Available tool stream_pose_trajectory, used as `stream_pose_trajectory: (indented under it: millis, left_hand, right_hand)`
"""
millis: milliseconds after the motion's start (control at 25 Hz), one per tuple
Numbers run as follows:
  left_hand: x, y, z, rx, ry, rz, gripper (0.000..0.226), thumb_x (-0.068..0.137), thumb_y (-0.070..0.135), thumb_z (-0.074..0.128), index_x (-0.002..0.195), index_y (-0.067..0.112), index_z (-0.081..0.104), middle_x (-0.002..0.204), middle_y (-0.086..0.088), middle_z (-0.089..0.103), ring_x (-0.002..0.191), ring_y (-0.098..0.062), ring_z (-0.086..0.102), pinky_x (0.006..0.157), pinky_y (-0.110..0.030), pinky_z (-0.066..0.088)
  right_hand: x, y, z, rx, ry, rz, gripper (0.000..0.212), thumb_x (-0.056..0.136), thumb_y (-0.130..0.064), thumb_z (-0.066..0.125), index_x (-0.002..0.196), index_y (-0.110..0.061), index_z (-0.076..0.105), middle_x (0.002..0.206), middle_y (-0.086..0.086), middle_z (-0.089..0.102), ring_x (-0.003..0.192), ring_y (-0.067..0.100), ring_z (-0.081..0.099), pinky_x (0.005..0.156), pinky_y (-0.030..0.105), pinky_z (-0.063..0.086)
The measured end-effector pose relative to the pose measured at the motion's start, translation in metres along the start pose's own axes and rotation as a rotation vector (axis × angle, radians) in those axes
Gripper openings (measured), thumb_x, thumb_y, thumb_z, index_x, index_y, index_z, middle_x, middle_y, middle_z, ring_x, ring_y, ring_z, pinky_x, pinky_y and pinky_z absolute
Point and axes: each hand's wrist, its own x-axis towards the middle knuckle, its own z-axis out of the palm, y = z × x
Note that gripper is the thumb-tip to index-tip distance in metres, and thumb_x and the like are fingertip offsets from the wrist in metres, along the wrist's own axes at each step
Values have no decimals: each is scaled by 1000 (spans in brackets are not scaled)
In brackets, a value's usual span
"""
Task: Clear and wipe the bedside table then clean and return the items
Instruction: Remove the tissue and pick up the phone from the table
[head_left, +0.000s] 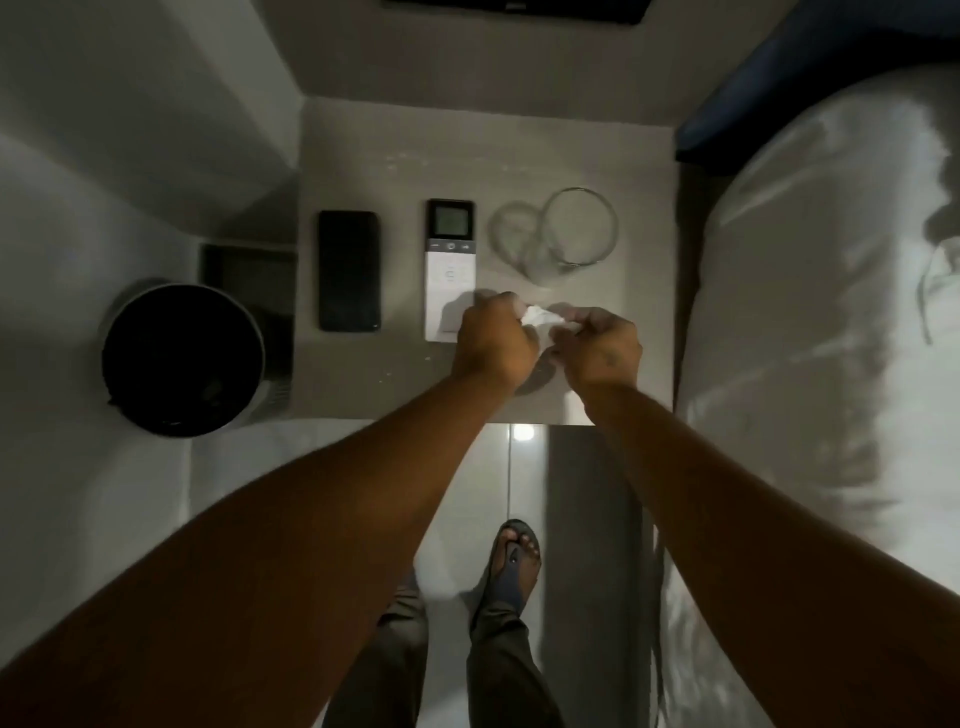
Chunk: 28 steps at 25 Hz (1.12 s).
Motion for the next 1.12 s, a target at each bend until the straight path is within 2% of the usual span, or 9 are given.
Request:
stream_pose_trajectory:
  millis: [200, 360, 520, 600, 680, 760, 840, 920, 1120]
  left_hand:
    - [-34, -97, -94, -103, 270, -218, 22, 99, 29, 60, 110, 13, 71, 93, 1, 67, 85, -13, 61, 66, -10, 38]
    - [-64, -201, -164, -219, 439, -428, 14, 93, 18, 64, 96, 5, 70, 88, -9, 73, 88, -29, 71, 76, -36, 58]
    - [-55, -268, -188, -384, 450, -639, 33, 89, 16, 67, 116, -4, 66, 111, -25, 72, 108, -42, 69, 98, -52, 56]
    - [-48, -274, -179, -343, 436, -595, 39, 90, 16, 69, 120, -8, 60, 112, -22, 69, 108, -37, 67, 95, -31, 55]
    - [-44, -251, -162, -237, 521, -444, 38, 89, 21, 70, 115, -4, 61, 108, -10, 63, 101, -26, 64, 71, -9, 44]
    - [-40, -213, -137, -179, 505, -270, 50, 85, 35, 73, 118, 0, 60, 114, -6, 58, 103, -22, 60, 77, -15, 46]
    - [-32, -176, -112, -138, 438, -165, 68, 78, 52, 77, 122, 5, 56, 120, -10, 58, 109, -21, 56, 82, -26, 50]
    - [-21, -150, -94, -40, 416, -163, 79, 71, 62, 78, 126, 11, 52, 123, -8, 56, 111, -19, 53, 83, -26, 47]
    - [8, -137, -85, 58, 402, -236, 83, 68, 55, 82, 128, 8, 51, 125, -12, 57, 114, -28, 56, 90, -36, 54]
  right_hand:
    - [-68, -41, 99, -16, -269, -210, 14, 87, -15, 76, 90, -28, 70, 91, -4, 74, 91, 22, 74, 83, 37, 64]
    - [-118, -68, 215, -126, -548, -238, 27, 90, -15, 74, 117, -16, 69, 114, 8, 73, 103, 25, 71, 93, 42, 61]
    - [-138, -81, 277, -308, -734, -239, 47, 88, -11, 75, 132, -14, 61, 129, 10, 66, 115, 24, 66, 100, 37, 56]
    - [-119, -85, 266, -398, -641, -364, 41, 90, -15, 73, 129, -14, 62, 125, 7, 67, 113, 20, 65, 100, 33, 54]
    - [-89, -92, 232, -399, -460, -551, 25, 92, -16, 69, 117, -16, 66, 107, -1, 67, 98, 12, 64, 91, 27, 55]
    - [-54, -107, 198, -432, -238, -679, 21, 92, -18, 67, 113, -19, 67, 103, -4, 61, 94, 12, 60, 84, 17, 49]
    - [-19, -124, 182, -555, -142, -700, 30, 93, -18, 64, 123, -17, 64, 125, 8, 58, 114, 24, 58, 97, 28, 49]
    - [6, -139, 184, -712, -233, -674, 33, 95, -13, 59, 128, -12, 62, 135, 15, 56, 124, 31, 56, 104, 36, 48]
    - [20, -150, 200, -868, -380, -658, 27, 97, -11, 57, 122, -5, 66, 126, 15, 64, 118, 28, 61, 85, 27, 46]
